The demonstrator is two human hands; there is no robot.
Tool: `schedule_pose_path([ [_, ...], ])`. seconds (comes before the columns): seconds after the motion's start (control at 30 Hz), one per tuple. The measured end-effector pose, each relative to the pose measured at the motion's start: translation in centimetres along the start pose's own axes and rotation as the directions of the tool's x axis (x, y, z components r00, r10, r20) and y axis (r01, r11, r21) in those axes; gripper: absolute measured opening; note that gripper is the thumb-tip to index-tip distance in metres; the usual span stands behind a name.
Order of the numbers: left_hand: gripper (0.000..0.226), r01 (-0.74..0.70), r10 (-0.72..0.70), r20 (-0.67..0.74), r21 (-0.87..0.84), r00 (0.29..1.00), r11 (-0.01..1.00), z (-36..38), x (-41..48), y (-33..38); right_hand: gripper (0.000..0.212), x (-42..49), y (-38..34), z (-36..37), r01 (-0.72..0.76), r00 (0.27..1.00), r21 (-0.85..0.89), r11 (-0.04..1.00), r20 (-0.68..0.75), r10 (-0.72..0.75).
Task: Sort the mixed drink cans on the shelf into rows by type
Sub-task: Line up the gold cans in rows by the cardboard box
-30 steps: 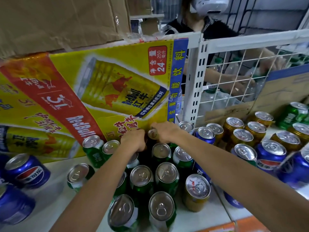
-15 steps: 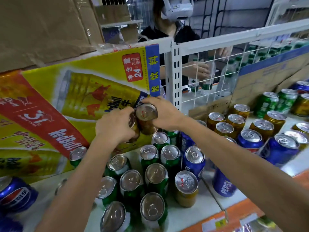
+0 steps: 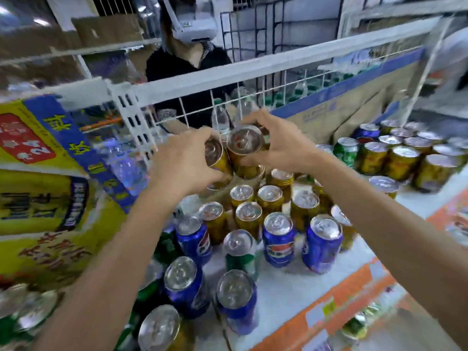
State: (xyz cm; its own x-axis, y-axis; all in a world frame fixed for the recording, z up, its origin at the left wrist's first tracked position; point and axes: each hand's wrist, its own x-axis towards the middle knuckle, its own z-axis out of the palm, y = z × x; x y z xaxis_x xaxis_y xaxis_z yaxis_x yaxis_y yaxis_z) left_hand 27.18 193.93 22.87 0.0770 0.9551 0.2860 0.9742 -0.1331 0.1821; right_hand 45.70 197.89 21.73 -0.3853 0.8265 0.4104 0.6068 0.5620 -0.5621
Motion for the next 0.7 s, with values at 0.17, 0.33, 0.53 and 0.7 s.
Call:
schedule_pose_path([
  [0.17,0.071,-0.052,0.048,-0.035,-0.133,0.998,0.99,5.8,6.0,7.0,0.063,-0.3,10.0,-5.6,-0.177,0.977,0.06,0.982,-0.111,0.183],
  [0.33,0.074,-0.112,0.121,0.032,-0.207,0.992,0.972,10.0,10.3,12.3,0.065,-0.5,17.4,-9.7,-0.315,0.933,0.136,0.939,-0.139,0.333],
  [0.53,0.072,-0.199,0.225,0.085,-0.237,0.971,0.951,13.3,14.3,18.0,0.057,-1.9,22.1,-12.7,-0.372,0.909,0.029,0.928,-0.19,0.37],
  [0.7,0.072,-0.251,0.319,0.235,-0.279,0.918,0.927,17.7,16.6,22.8,0.056,-3.8,26.3,-14.1,-0.508,0.858,-0.09,0.857,-0.146,0.493],
])
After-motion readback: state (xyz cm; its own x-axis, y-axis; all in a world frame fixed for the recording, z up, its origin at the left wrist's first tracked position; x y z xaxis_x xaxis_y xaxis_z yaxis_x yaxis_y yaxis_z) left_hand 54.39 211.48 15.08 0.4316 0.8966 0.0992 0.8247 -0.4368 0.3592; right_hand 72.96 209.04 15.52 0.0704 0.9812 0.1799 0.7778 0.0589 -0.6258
